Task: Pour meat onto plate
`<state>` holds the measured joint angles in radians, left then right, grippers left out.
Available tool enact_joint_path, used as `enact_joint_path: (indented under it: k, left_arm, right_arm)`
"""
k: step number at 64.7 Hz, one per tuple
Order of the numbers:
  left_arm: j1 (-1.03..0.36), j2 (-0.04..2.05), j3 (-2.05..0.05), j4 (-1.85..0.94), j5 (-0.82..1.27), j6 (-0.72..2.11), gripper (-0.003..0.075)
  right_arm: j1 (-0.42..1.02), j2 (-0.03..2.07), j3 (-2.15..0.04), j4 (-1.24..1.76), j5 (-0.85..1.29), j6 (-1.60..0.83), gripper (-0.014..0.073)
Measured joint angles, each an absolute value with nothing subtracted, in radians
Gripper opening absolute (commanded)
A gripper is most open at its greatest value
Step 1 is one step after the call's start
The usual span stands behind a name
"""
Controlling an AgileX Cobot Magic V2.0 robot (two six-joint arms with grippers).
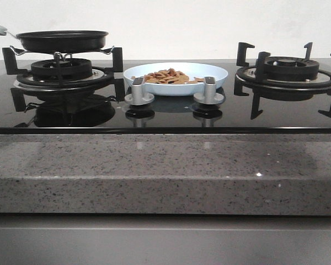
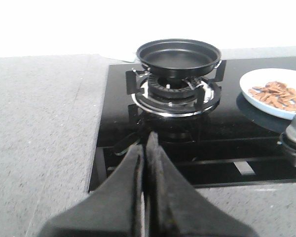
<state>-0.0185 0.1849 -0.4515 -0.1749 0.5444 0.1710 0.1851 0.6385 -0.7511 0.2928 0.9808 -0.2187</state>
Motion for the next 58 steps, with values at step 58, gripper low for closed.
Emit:
enact_joint_path:
  k: [58]
  left_arm:
    - [-0.008,-0.002,0.004,-0.057,-0.045,0.023,-0.0020]
  right_arm:
    - [0.185,0.638,-0.751,0.295,0.982,-0.219,-0.0115]
